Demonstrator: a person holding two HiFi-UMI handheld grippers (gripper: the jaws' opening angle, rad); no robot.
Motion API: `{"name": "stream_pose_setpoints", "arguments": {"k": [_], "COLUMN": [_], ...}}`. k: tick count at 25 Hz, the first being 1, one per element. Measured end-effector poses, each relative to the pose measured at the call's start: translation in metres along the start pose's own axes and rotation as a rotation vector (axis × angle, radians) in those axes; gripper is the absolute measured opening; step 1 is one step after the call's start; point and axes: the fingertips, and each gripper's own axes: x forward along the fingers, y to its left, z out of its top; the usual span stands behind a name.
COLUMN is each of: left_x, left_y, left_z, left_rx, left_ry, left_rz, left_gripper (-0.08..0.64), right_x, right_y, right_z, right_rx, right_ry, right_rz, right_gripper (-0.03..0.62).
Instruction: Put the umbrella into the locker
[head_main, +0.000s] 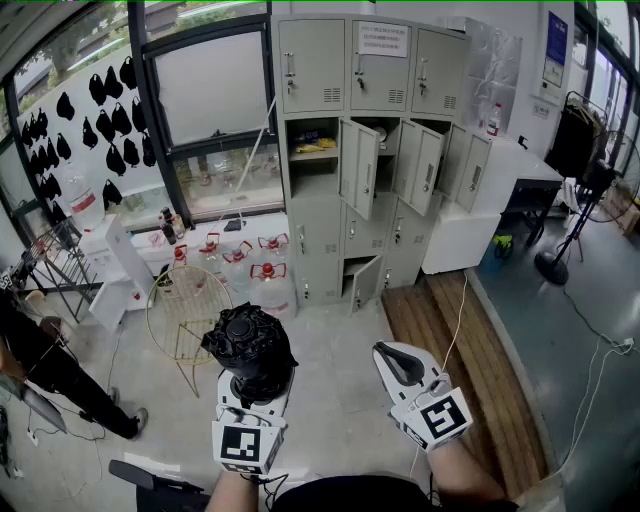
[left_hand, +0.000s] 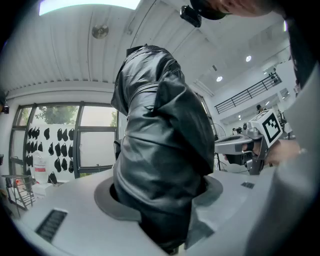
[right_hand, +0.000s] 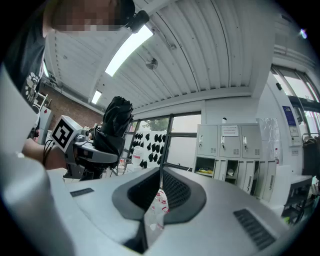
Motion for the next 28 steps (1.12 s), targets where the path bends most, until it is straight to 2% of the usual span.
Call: {"name": "stream_pose_setpoints", "arguments": {"k": [13, 17, 28], "left_x": [-0.021, -0.017, 0.022], "left_y": [0.036, 0.042, 0.057], "left_z": [-0.014, -0.029, -0.035], "left_rx": [-0.034, -0.057, -0.050], "left_ry": [-0.012, 0.013, 0.017], "left_rz": [-0.033, -0.034, -0.017], "left_gripper": [0.259, 0.259, 0.259], "right_x": [0.018, 0.019, 0.051], "right_y": [0.033, 0.036, 0.004], "right_z": [0.005, -0.001, -0.009], "right_rx": [0.016, 0.015, 0.014], "right_ry": [0.021, 0.036, 0.023], "right_rz": [-0.032, -0.031, -0.033], "right_gripper": [0.043, 0.043, 0.043]}}
